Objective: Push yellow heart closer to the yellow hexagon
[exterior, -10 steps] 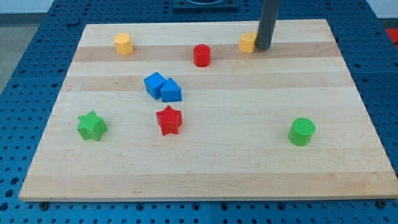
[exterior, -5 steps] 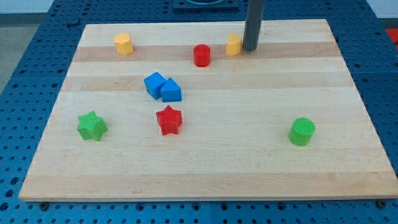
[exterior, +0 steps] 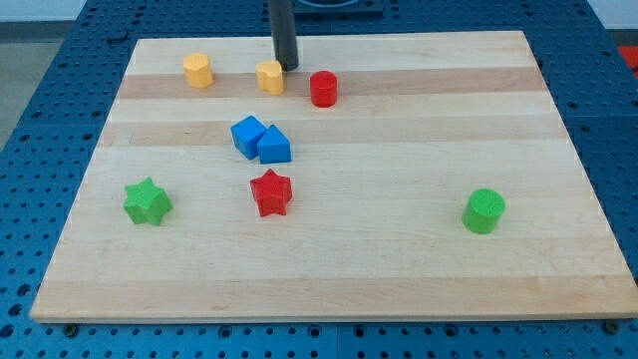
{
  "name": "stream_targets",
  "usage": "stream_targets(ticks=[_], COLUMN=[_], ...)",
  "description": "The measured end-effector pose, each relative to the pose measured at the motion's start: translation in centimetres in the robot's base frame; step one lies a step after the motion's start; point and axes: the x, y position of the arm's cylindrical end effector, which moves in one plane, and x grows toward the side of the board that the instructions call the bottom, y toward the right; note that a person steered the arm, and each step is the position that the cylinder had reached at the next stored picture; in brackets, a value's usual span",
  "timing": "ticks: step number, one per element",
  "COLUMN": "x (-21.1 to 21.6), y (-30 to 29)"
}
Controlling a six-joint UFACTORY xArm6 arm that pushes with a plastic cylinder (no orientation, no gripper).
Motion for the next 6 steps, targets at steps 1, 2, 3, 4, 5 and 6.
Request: stream_targets(ticks=[1,2,3,4,5,6], x=[1.3,3.6,4.1,4.1,4.1,4.1], y=[1.9,1.2,-0.6,-3.5,-7.3,-10.6])
